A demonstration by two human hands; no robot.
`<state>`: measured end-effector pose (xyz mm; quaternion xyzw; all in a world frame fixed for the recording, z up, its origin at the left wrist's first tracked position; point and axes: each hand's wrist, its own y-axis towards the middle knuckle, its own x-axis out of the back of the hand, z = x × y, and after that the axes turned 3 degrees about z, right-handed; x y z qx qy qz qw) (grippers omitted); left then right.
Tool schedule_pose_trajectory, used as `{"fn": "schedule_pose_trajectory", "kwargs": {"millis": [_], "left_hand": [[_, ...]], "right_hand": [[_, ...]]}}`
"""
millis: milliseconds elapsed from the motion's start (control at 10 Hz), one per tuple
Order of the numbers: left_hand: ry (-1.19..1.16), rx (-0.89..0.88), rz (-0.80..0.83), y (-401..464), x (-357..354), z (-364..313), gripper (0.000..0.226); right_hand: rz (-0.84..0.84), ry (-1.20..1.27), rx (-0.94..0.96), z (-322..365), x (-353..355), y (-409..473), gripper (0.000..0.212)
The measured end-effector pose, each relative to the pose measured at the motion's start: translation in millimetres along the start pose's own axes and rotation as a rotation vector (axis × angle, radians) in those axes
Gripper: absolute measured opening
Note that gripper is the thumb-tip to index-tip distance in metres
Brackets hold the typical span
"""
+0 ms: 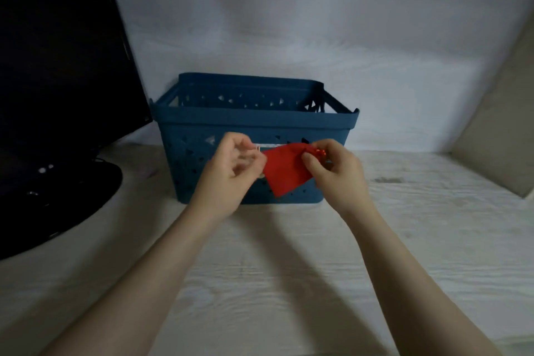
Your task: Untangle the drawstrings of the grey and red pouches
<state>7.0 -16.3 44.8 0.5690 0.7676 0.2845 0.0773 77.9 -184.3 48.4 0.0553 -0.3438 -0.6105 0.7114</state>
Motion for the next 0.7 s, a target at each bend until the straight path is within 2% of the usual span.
{"fn": "schedule_pose_trajectory", "kwargs": {"millis": [100, 200, 300, 400, 500, 600, 700], "left_hand": [[0.28, -0.192, 0.006, 19, -4, -16, 0.022], [0.362, -0.271, 0.016, 47, -13, -31, 0.021], [0.363, -0.309, 0.013, 77, -22, -44, 0.026], [0.447, -0.261, -0.029, 105, -27, -47, 0.025], [0.692, -0.122, 0.062, 120, -26, -31, 0.026], [0.734, -0.1, 0.026, 124, -20, -20, 0.022], [0.629, -0.204, -0.015, 120, -18, -17, 0.012]], "right_hand": [[-0.022, 0.156, 0.048, 23, 10, 20, 0.007], [-0.096, 0.356, 0.023, 42, 19, 47, 0.011], [-0.12, 0.399, -0.041, 50, 22, 78, 0.009], [-0.075, 0.253, -0.058, 44, 19, 104, 0.01], [0.058, -0.13, -0.053, 30, 17, 117, 0.032], [0.094, -0.431, -0.035, 17, 17, 126, 0.048], [0.021, -0.41, 0.052, 9, 19, 124, 0.042]]}}
